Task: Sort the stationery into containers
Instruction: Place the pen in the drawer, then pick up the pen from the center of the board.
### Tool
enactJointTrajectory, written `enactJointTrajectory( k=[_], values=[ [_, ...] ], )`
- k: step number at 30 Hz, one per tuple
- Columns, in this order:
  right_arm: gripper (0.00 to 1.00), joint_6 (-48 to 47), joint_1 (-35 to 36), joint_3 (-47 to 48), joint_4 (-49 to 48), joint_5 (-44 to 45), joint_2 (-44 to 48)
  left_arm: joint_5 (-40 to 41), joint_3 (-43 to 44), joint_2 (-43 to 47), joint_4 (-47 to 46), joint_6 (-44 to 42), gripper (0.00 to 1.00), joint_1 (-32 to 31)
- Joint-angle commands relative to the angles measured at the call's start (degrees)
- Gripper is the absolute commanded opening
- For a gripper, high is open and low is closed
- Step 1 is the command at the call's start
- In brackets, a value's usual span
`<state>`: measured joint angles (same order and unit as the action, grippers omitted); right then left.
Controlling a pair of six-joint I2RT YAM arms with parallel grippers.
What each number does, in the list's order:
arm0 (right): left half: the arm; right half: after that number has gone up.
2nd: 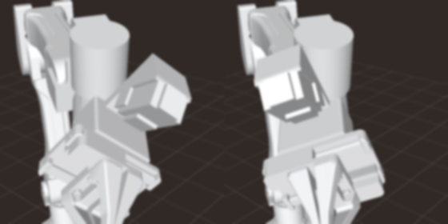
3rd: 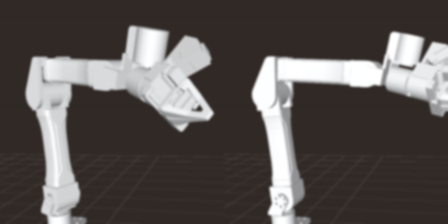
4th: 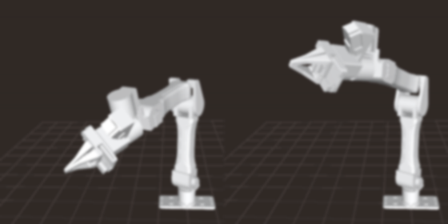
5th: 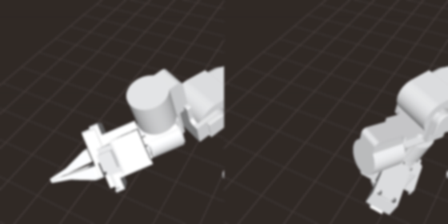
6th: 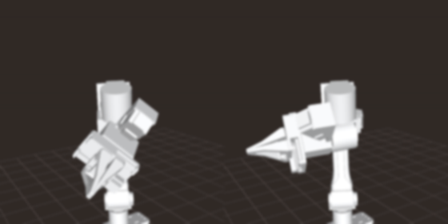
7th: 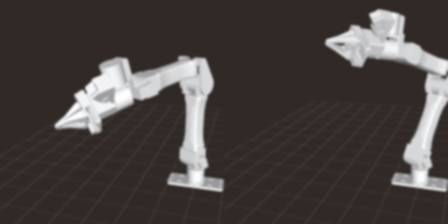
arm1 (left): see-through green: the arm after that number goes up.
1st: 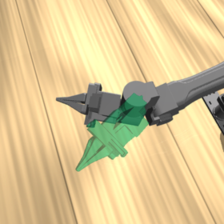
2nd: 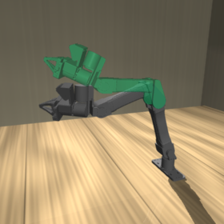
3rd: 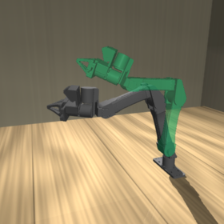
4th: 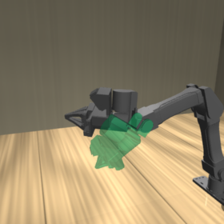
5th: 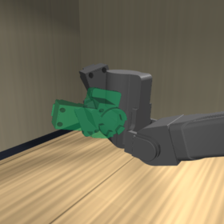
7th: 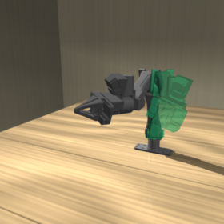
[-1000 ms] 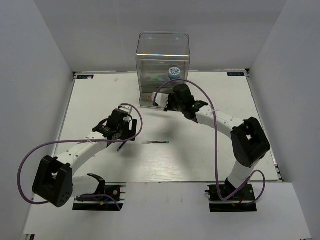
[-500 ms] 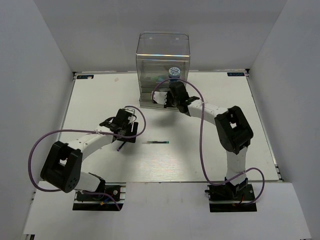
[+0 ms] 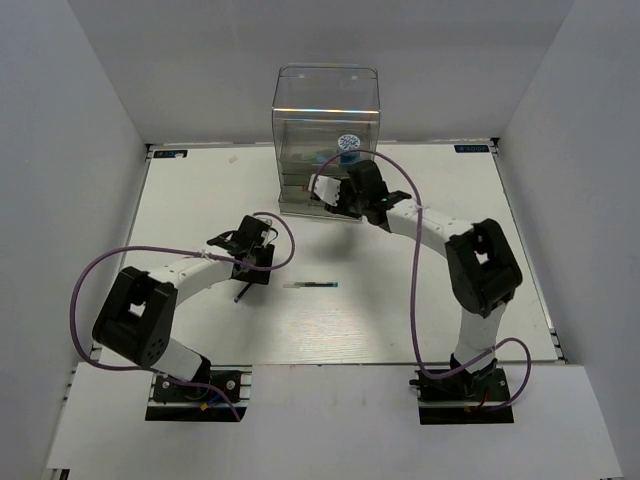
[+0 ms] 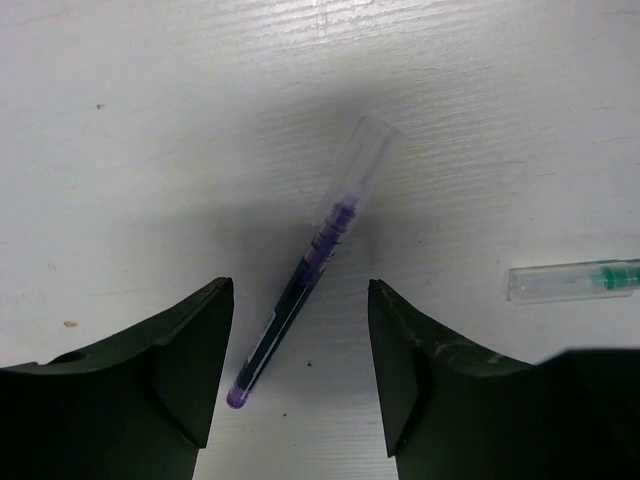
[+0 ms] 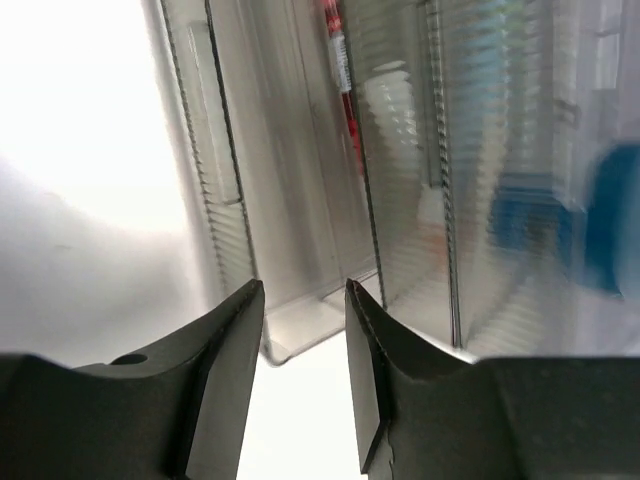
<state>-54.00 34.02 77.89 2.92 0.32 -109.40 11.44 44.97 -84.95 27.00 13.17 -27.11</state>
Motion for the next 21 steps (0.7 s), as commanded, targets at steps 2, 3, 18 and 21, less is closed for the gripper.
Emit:
enactJointTrajectory(
  k=[2, 3, 18, 21],
  values=[
    [0.46, 10.1, -0.4, -4.8, 1.3, -9.0, 10.5, 0.3, 2.8, -1.3, 0.0, -0.3, 0.65, -0.1],
    [0.46, 11.2, -0.4, -5.7, 1.9, -12.0, 13.0, 0.2, 2.8, -1.3, 0.0, -0.3, 0.62, -0.1],
    [0.51, 23.7, -0.8, -27.3, -2.3, -28.3, 37.0, -2.6, 4.9, -5.0, 1.6, -1.5, 0.20, -0.1],
    [0.67, 25.0, -1.2, -29.6, -5.1, -26.3, 38.3, -3.2, 5.4, -2.7, 0.9, -2.2, 0.14, -0.1]
  ],
)
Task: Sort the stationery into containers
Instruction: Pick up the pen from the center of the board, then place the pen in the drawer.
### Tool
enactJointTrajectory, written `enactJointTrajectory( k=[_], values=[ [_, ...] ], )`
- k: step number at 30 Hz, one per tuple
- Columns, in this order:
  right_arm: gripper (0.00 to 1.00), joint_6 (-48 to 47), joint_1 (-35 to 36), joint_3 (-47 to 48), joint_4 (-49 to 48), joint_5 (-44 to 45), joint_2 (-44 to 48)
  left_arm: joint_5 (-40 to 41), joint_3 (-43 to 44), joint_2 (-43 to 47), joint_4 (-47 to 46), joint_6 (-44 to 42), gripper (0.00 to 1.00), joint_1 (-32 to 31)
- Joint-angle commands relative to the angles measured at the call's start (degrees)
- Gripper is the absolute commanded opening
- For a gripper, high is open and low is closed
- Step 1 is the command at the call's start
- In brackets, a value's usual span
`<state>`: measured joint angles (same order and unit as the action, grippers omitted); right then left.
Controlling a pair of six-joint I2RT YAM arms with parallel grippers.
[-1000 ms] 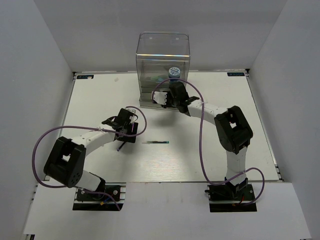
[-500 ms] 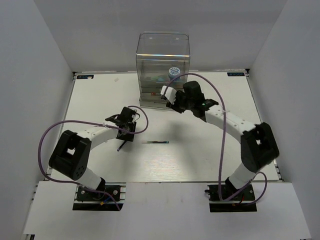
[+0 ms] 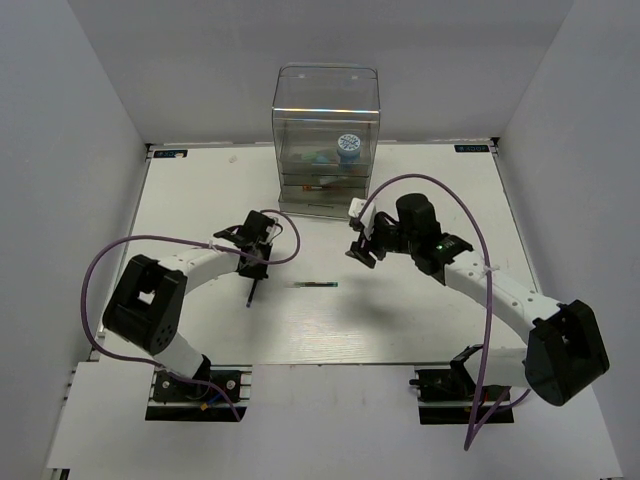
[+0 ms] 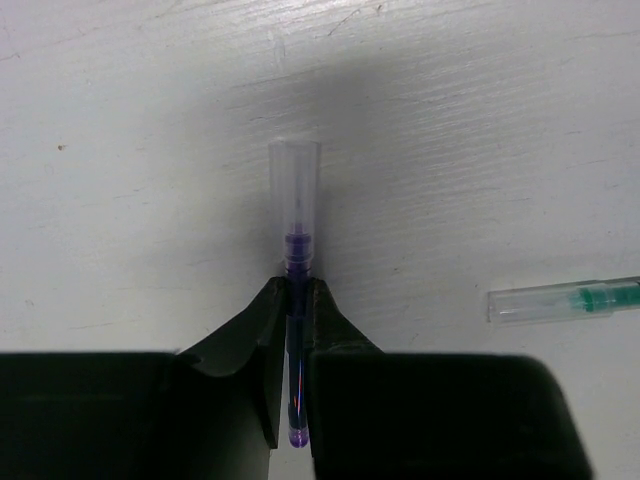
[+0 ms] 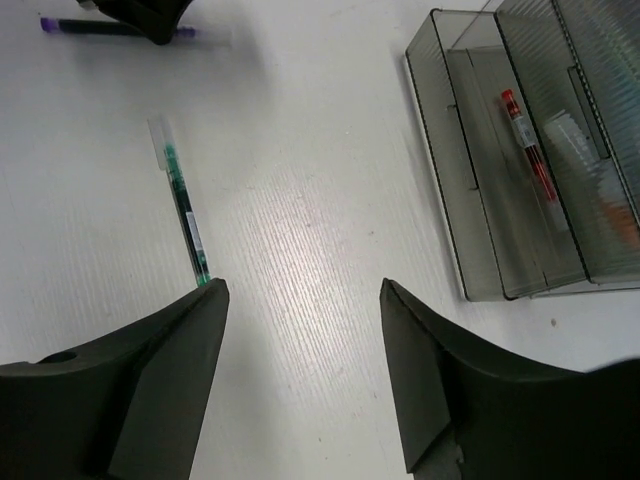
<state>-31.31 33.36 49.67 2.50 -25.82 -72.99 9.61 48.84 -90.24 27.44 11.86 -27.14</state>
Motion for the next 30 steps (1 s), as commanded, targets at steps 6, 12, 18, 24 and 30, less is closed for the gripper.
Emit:
enactJointTrajectory(
  k=[6, 12, 18, 24, 30],
  values=[
    [0.65, 2.7, -2.8, -4.1, -7.3, 2.7, 2.8, -6.9, 4.3, 5.8, -4.6, -6.0, 0.04, -0.6],
    [0.42, 3.2, -5.8, -5.9, -8.8, 1.2, 3.2, -15.7, 11.8, 5.8, -11.8, -16.9, 0.00, -0.6],
    [0.38, 3.4, -6.8, -6.3, -9.1, -0.3, 3.0, -26.6, 19.1, 2.4, -17.0, -30.2, 0.00, -0.6],
    [0.38, 3.1, -7.3, -6.9, -9.9, -0.5, 3.5, -31.5, 27.4, -5.2, -20.8, -43.0, 0.00, -0.6],
    [0.38, 2.8, -8.0, -7.1, -10.1, -0.8, 3.7, -33.4, 30.3, -12.1, -27.2, -49.7, 0.00, -0.6]
  ],
)
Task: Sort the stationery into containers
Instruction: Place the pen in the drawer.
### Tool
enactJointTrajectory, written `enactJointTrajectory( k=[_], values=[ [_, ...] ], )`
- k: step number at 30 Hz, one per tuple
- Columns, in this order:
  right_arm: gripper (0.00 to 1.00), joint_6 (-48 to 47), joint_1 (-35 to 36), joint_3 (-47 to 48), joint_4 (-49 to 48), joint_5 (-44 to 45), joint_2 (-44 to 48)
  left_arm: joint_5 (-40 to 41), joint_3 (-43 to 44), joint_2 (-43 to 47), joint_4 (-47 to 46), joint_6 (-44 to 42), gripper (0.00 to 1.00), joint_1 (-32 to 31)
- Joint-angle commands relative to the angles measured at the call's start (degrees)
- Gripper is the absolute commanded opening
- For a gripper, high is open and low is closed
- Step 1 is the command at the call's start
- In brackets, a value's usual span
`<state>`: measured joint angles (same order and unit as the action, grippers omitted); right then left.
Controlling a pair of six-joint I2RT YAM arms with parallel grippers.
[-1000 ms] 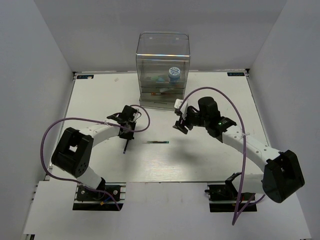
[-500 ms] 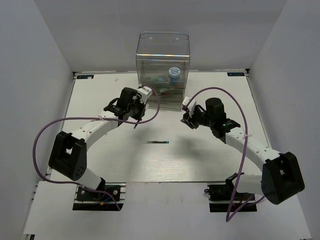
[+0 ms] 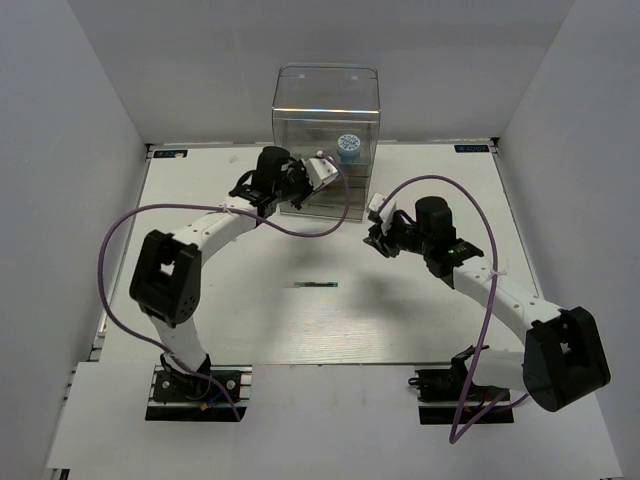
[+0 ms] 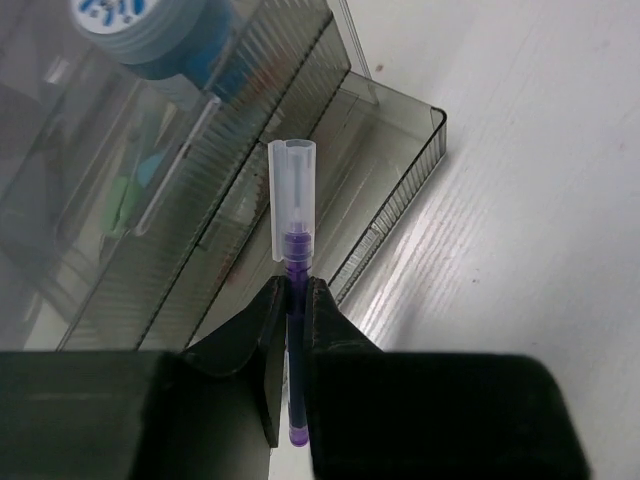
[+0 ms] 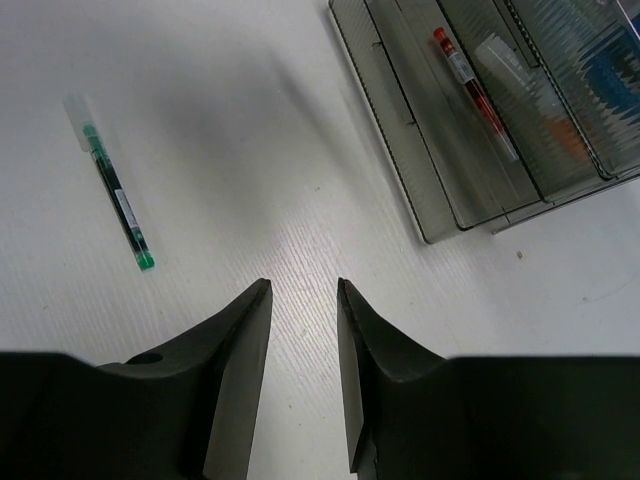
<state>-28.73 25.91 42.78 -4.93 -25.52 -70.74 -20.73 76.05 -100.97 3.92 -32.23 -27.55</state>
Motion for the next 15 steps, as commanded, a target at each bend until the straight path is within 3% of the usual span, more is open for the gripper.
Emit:
enactJointTrajectory(
  k=[1, 8, 15],
  values=[
    [0.38, 0.3, -0.5, -0.2, -2.7, -1.2, 1.6, -3.1, 3.8, -2.3, -3.7, -6.2, 0.00, -0.2],
    [0.38, 0.0, -1.0, -0.5, -3.2, -1.4, 1.7, -4.7, 2.7, -5.9, -14.2, -7.7, 0.00, -0.2],
    [0.38, 0.2, -1.1, -0.6, -3.3, -1.7, 1.4, -5.2, 1.6, -8.4, -15.9, -14.4, 0.00, -0.2]
  ],
)
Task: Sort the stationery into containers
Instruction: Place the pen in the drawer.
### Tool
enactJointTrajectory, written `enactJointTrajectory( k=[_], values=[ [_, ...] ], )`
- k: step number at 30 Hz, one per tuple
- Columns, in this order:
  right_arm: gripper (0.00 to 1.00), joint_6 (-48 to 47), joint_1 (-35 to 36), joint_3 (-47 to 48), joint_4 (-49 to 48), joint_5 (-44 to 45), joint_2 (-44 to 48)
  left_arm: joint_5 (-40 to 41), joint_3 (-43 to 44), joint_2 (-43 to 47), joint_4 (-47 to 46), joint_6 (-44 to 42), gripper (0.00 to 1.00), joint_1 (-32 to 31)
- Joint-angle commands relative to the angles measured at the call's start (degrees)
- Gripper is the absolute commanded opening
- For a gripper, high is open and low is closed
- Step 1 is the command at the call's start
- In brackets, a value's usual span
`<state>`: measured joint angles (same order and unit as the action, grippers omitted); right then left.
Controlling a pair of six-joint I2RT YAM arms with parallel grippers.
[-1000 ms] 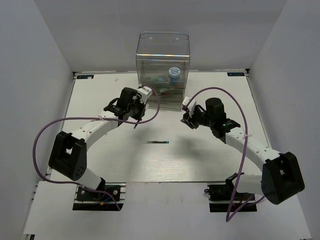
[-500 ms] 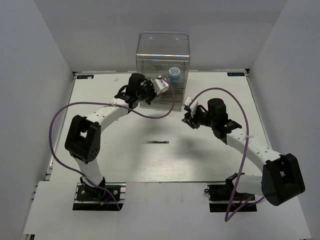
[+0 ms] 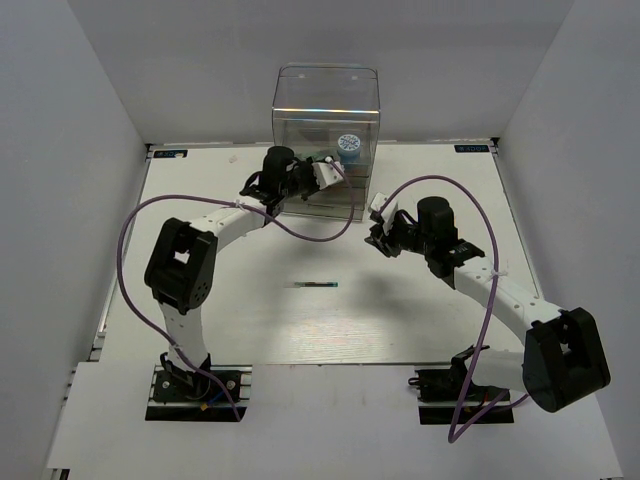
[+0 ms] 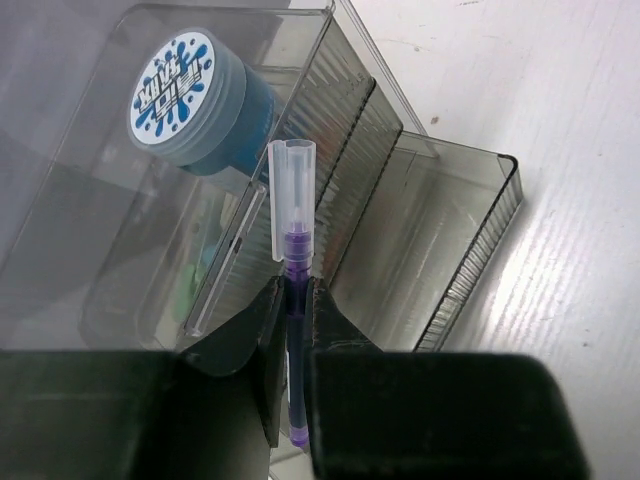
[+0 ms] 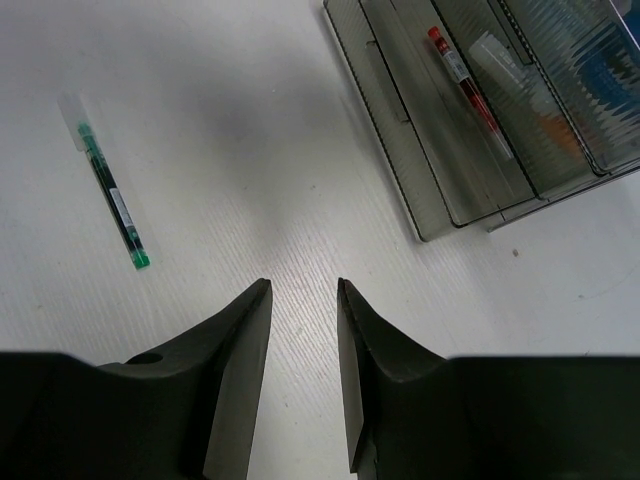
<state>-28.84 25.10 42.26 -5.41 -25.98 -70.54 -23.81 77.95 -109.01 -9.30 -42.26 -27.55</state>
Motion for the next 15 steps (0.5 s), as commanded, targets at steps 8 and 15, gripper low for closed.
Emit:
enactJointTrajectory(
  k=[8, 15],
  values=[
    [0.38, 0.5, -0.7, -0.3, -2.9, -2.1, 1.4, 0.6, -2.3, -2.6, -7.9, -4.4, 0.00, -0.2],
    [0.40, 0.7, -1.2, -0.4, -3.0, -2.5, 1.4, 3.0, -2.3, -3.7, -9.8, -3.4, 0.17, -0.2]
  ],
)
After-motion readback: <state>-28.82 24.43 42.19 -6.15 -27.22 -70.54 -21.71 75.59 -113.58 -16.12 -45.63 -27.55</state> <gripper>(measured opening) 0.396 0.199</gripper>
